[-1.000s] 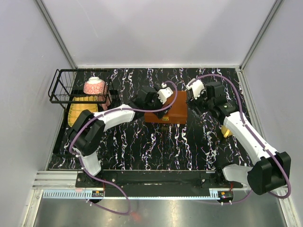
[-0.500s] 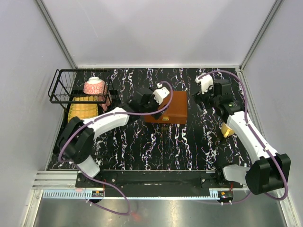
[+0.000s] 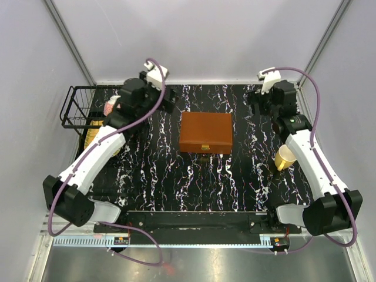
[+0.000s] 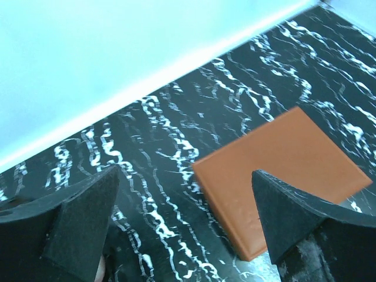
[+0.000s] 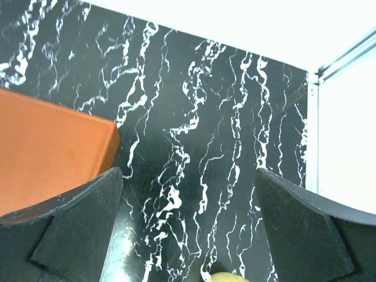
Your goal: Organize the mixed jewelry
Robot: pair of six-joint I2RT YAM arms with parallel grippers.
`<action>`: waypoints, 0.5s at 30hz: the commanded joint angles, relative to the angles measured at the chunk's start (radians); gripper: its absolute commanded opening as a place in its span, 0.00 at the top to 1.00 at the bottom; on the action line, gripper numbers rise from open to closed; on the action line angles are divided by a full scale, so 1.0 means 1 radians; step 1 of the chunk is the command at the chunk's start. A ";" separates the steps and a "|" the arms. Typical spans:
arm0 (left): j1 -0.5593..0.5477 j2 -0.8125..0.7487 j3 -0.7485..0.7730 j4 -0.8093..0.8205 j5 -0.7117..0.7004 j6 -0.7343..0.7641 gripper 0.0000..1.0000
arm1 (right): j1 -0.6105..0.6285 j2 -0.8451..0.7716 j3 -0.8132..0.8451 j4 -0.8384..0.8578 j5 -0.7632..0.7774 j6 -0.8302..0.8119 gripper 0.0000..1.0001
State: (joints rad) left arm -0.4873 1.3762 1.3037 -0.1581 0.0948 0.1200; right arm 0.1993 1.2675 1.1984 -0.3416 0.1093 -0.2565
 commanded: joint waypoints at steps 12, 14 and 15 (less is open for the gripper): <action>0.225 -0.094 0.097 -0.052 0.008 -0.112 0.01 | -0.009 -0.043 0.109 0.082 0.052 0.072 0.00; 0.233 -0.098 0.075 -0.038 0.010 -0.118 0.01 | -0.009 -0.048 0.110 0.081 0.043 0.083 0.00; 0.236 -0.101 0.071 -0.028 0.011 -0.117 0.01 | -0.009 -0.045 0.110 0.079 0.043 0.085 0.00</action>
